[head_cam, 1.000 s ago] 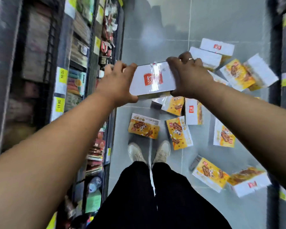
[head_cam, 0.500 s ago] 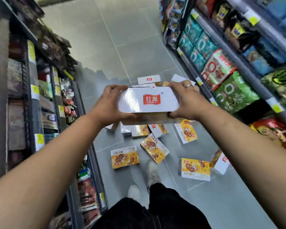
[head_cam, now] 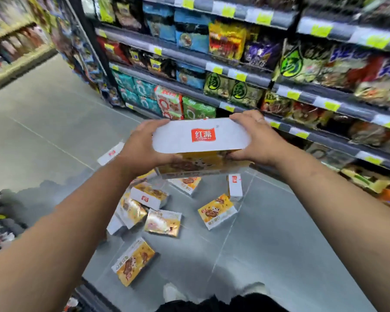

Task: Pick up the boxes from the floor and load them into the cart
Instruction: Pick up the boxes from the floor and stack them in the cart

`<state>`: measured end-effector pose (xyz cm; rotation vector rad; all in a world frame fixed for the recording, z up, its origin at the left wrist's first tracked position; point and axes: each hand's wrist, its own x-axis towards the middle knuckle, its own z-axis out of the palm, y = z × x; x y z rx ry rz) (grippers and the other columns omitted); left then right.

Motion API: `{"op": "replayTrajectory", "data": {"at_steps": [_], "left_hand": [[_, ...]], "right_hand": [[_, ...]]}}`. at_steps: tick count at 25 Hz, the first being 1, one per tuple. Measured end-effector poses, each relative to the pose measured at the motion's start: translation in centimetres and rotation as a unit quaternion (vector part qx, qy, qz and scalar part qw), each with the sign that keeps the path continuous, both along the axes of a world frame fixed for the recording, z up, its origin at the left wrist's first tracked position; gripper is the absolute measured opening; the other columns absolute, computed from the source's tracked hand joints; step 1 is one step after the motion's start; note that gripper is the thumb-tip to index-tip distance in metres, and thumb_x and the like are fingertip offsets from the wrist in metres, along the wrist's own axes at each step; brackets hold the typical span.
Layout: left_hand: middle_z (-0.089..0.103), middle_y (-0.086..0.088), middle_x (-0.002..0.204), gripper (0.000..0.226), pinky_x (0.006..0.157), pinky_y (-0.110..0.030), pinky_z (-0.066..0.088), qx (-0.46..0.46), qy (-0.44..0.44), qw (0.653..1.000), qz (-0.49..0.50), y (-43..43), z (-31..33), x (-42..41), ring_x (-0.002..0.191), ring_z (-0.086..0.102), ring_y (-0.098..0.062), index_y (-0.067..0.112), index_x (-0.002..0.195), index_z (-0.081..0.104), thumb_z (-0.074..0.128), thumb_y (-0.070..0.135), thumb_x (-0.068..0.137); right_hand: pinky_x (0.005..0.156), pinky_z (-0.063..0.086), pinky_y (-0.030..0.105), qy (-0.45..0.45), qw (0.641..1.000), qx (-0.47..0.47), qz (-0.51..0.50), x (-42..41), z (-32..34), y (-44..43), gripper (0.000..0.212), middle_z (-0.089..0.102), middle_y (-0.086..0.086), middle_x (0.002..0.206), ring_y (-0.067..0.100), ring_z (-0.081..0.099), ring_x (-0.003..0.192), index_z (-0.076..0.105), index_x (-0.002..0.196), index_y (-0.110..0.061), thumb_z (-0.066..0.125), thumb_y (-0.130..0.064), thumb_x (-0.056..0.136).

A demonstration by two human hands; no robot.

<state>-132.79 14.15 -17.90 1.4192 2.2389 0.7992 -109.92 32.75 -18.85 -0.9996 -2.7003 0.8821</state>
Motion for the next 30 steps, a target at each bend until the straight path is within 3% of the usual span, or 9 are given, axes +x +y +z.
{"op": "replayTrajectory", "data": {"at_steps": [4, 6, 9, 12, 16, 22, 27, 29, 30], "left_hand": [[0.043, -0.001, 0.133, 0.098, 0.101, -0.028, 0.037, -0.001, -0.023, 0.997, -0.077, 9.5, 1.6, 9.8, 0.120, 0.042, -0.018, 0.025, 0.139, 0.046, 0.081, 0.057, 0.053], [0.042, 0.002, 0.130, 0.092, 0.093, -0.017, 0.034, 0.011, -0.041, 0.993, -0.113, 13.8, 2.2, 16.1, 0.114, 0.039, -0.011, 0.024, 0.139, 0.047, 0.085, 0.048, 0.058], [0.041, 0.007, 0.127, 0.085, 0.089, -0.012, 0.028, 0.022, -0.059, 0.985, -0.162, 19.8, 3.1, 24.0, 0.111, 0.037, -0.004, 0.025, 0.138, 0.048, 0.087, 0.037, 0.064], [0.045, 0.008, 0.129, 0.082, 0.094, -0.016, 0.031, 0.035, -0.069, 0.971, -0.227, 25.9, 4.2, 30.9, 0.116, 0.041, -0.007, 0.024, 0.136, 0.052, 0.087, 0.037, 0.063], [0.043, 0.011, 0.133, 0.082, 0.102, -0.026, 0.033, 0.027, -0.095, 0.939, -0.329, 34.1, 4.8, 42.3, 0.119, 0.037, -0.006, 0.027, 0.138, 0.050, 0.085, 0.039, 0.066], [0.044, 0.004, 0.133, 0.078, 0.091, -0.010, 0.026, 0.028, -0.113, 0.867, -0.485, 44.6, 3.6, 60.4, 0.118, 0.039, -0.006, 0.023, 0.137, 0.051, 0.086, 0.032, 0.067], [0.044, 0.006, 0.135, 0.079, 0.095, -0.013, 0.027, 0.009, -0.110, 0.791, -0.601, 49.4, 4.4, 75.7, 0.120, 0.037, -0.003, 0.021, 0.137, 0.051, 0.086, 0.032, 0.068], [0.045, 0.004, 0.133, 0.078, 0.094, -0.013, 0.030, -0.005, -0.129, 0.761, -0.636, 50.3, 4.3, 82.1, 0.120, 0.041, -0.006, 0.020, 0.137, 0.051, 0.086, 0.029, 0.068], [0.046, 0.005, 0.131, 0.078, 0.091, -0.012, 0.031, -0.010, -0.130, 0.748, -0.651, 50.4, 4.4, 85.5, 0.117, 0.043, -0.007, 0.020, 0.137, 0.052, 0.086, 0.028, 0.068]], "right_hand": [[0.102, 0.030, 0.027, 0.042, 0.994, -0.018, -0.104, 12.8, 1.8, 5.2, 0.094, 0.031, 0.008, 0.138, 0.025, 0.035, 0.127, 0.037, 0.137, -0.024, 0.090, -0.034, 0.060], [0.101, 0.025, 0.023, 0.060, 0.983, -0.033, -0.169, 19.9, 2.7, 7.0, 0.096, 0.027, 0.008, 0.141, 0.024, 0.033, 0.129, 0.034, 0.139, -0.024, 0.090, -0.028, 0.061], [0.103, 0.028, 0.026, 0.113, 0.956, -0.060, -0.264, 29.3, 3.8, 9.1, 0.100, 0.027, 0.003, 0.147, 0.018, 0.033, 0.125, 0.030, 0.145, -0.031, 0.089, -0.024, 0.064], [0.101, 0.034, 0.029, 0.173, 0.922, -0.048, -0.343, 37.1, 4.5, 10.2, 0.091, 0.036, -0.007, 0.144, 0.011, 0.034, 0.122, 0.036, 0.141, -0.034, 0.088, -0.023, 0.066], [0.107, 0.036, 0.033, 0.202, 0.857, -0.027, -0.473, 48.2, 3.8, 11.3, 0.086, 0.036, -0.009, 0.146, 0.011, 0.034, 0.127, 0.040, 0.138, -0.036, 0.087, -0.026, 0.067], [0.104, 0.039, 0.033, 0.225, 0.749, -0.003, -0.623, 62.8, 2.9, 12.7, 0.082, 0.040, -0.006, 0.136, 0.014, 0.039, 0.120, 0.047, 0.131, -0.035, 0.088, -0.017, 0.063], [0.084, 0.044, 0.018, 0.228, 0.650, 0.019, -0.725, 73.2, 3.5, 10.8, 0.075, 0.043, -0.003, 0.130, 0.020, 0.042, 0.113, 0.045, 0.123, -0.046, 0.087, -0.019, 0.066], [0.072, 0.040, 0.008, 0.237, 0.607, 0.036, -0.757, 77.4, 3.8, 9.7, 0.073, 0.044, -0.001, 0.129, 0.019, 0.042, 0.112, 0.046, 0.124, -0.042, 0.085, -0.016, 0.069], [0.074, 0.040, 0.010, 0.243, 0.589, 0.042, -0.769, 79.7, 3.8, 9.1, 0.072, 0.045, 0.001, 0.130, 0.020, 0.043, 0.113, 0.047, 0.125, -0.040, 0.085, -0.015, 0.068]]}}
